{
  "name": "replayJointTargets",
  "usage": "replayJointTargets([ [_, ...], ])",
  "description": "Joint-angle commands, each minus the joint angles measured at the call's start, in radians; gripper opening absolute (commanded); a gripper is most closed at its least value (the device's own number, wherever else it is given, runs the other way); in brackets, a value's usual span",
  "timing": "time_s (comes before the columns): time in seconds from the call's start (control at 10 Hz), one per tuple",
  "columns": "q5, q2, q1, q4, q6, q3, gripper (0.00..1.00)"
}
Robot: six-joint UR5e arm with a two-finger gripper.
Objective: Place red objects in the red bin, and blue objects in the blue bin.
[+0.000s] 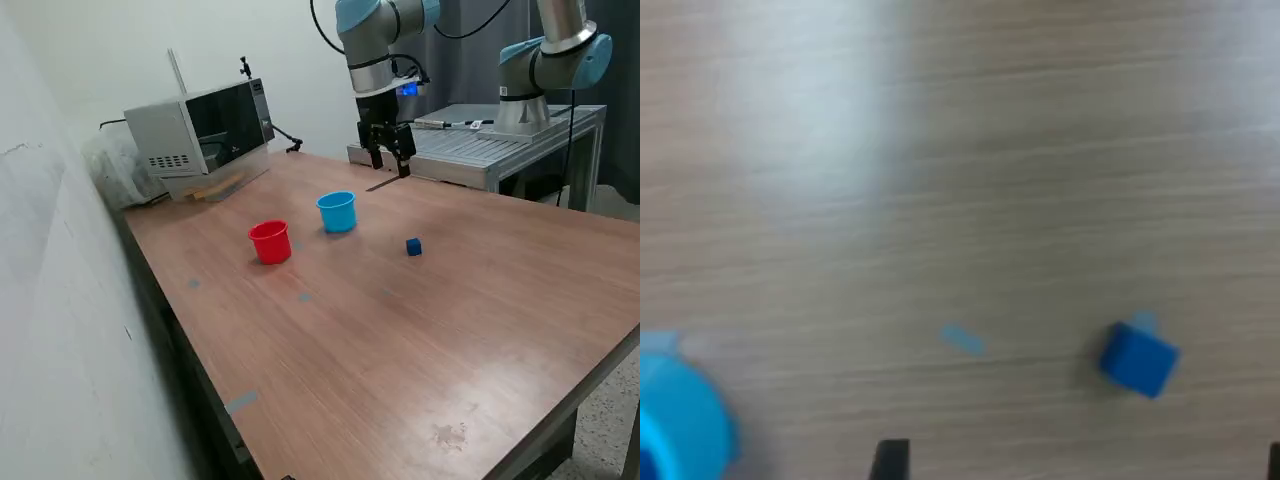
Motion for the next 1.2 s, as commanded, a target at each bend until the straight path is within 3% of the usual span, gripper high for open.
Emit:
replayJointTargets([
  [0.0, 0.084, 0.004, 0.033, -0.010, 0.154, 0.007, 1.00],
  [0.1, 0.118, 0.014, 0.042, -0.039, 0.208, 0.007, 1.00],
  [0.2, 0.126, 0.031, 0.044, -0.083, 0.259, 0.007, 1.00],
  [0.6, 0.125, 0.117, 0.041, -0.175, 0.297, 0.015, 1.00],
  [1.1, 0.114, 0.186, 0.038, -0.203, 0.321, 0.048, 1.00],
])
